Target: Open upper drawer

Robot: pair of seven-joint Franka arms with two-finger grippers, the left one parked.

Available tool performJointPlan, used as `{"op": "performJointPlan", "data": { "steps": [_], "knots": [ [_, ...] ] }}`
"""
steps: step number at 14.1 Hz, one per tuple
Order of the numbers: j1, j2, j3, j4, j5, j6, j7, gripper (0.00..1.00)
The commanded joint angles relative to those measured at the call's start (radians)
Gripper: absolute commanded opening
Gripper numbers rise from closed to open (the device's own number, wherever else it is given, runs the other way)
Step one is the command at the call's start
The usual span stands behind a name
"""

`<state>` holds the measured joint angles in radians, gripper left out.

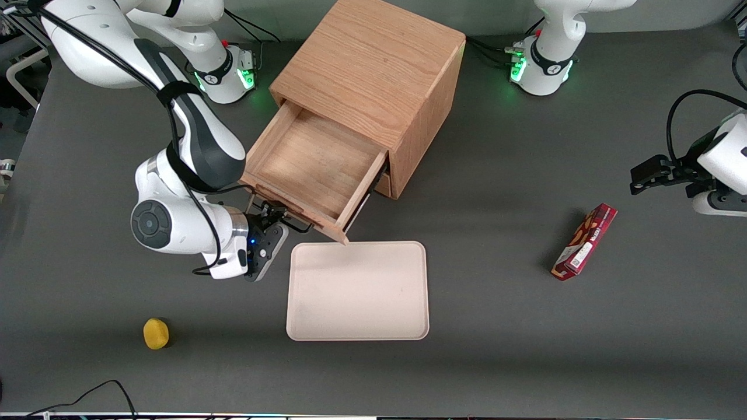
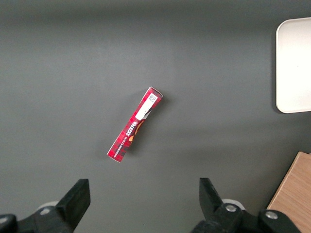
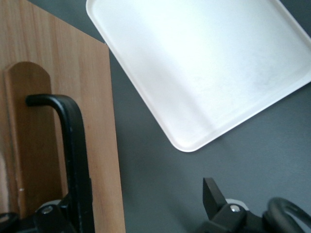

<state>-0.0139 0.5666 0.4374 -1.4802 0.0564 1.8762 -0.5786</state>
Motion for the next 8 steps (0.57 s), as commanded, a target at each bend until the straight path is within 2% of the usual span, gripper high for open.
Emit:
{"op": "performJointPlan", "data": {
  "steps": [1, 8],
  "knots": [
    [0.006, 0.048, -0.003, 0.074, -0.046, -0.023, -0.027, 1.0],
    [0.011, 0.073, -0.051, 0.143, -0.061, -0.069, -0.107, 1.0]
  ]
}}
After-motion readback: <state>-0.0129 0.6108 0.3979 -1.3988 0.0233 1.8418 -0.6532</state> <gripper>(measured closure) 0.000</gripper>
